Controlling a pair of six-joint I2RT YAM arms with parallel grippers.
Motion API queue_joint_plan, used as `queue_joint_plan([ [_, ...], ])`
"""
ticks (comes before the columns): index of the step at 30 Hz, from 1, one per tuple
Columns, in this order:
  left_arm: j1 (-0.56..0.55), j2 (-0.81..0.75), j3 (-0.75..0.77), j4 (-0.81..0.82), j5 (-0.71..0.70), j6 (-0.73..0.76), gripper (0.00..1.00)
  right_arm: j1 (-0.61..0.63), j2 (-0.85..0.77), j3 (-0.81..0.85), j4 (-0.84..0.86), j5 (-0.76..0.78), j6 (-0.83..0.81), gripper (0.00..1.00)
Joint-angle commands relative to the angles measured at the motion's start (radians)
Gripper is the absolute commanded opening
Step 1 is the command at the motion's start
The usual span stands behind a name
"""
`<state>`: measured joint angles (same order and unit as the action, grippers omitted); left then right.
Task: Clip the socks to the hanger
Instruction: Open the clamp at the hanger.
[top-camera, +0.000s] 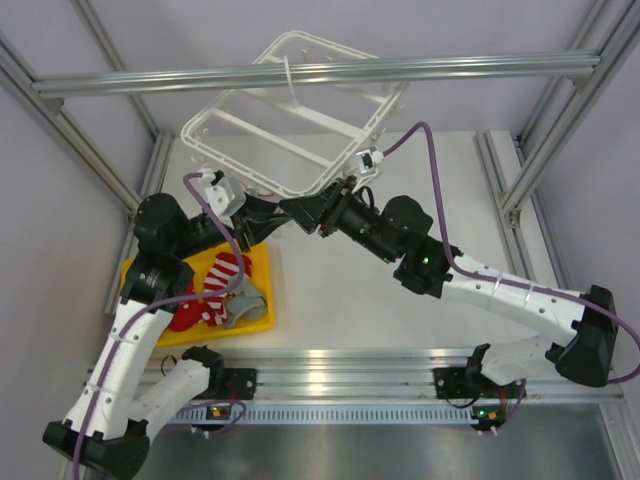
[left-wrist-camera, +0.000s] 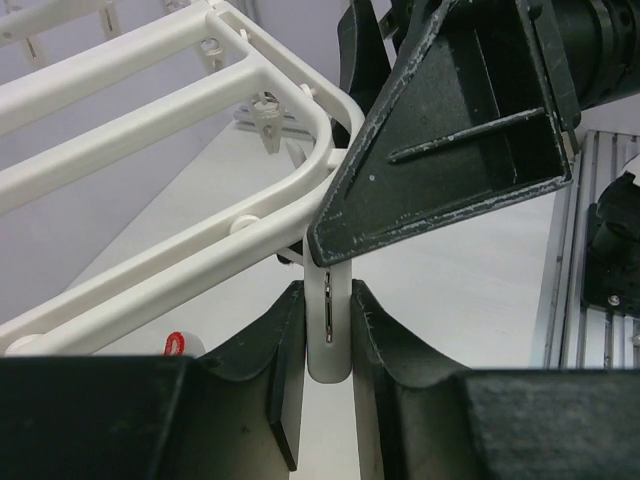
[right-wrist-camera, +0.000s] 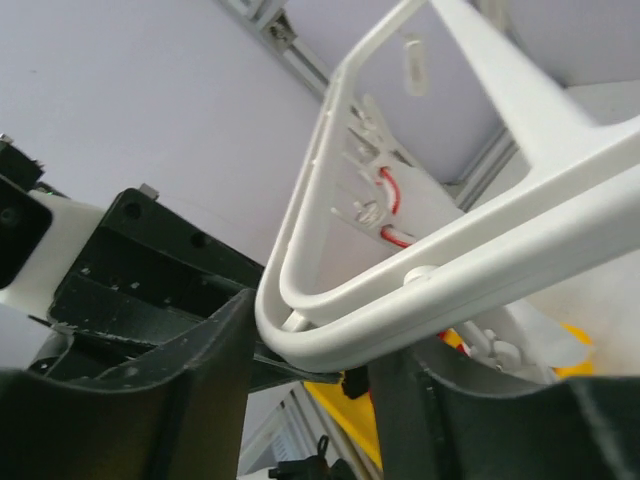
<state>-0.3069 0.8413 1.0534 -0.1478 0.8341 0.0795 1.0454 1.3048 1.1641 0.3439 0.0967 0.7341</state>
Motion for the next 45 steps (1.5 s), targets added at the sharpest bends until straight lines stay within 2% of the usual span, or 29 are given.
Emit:
queue_joint_plan([
  [1, -0.006, -0.004, 0.025, -0.042, -0.018, 0.052, 0.0, -0.018, -0.05, -0.012, 0.01, 0.116, -0.024, 0.48],
  [4, -0.008, 0.007, 0.04, -0.065, -0.02, 0.072, 0.0, -0.018, -0.056, -0.027, 0.026, 0.101, -0.025, 0.57],
  [18, -0.073, 0.007, 0.019, -0.07, -0.099, 0.172, 0.0, -0.018, -0.05, -0.047, 0.035, 0.074, 0.007, 0.57],
  [27, -0.095, -0.03, -0.049, 0.007, -0.162, 0.19, 0.0, -0.016, -0.061, -0.076, 0.026, 0.052, 0.028, 0.59],
  [45, -0.124, -0.051, -0.095, 0.057, -0.179, 0.23, 0.0, -0.015, -0.062, -0.081, -0.016, 0.093, 0.117, 0.57],
])
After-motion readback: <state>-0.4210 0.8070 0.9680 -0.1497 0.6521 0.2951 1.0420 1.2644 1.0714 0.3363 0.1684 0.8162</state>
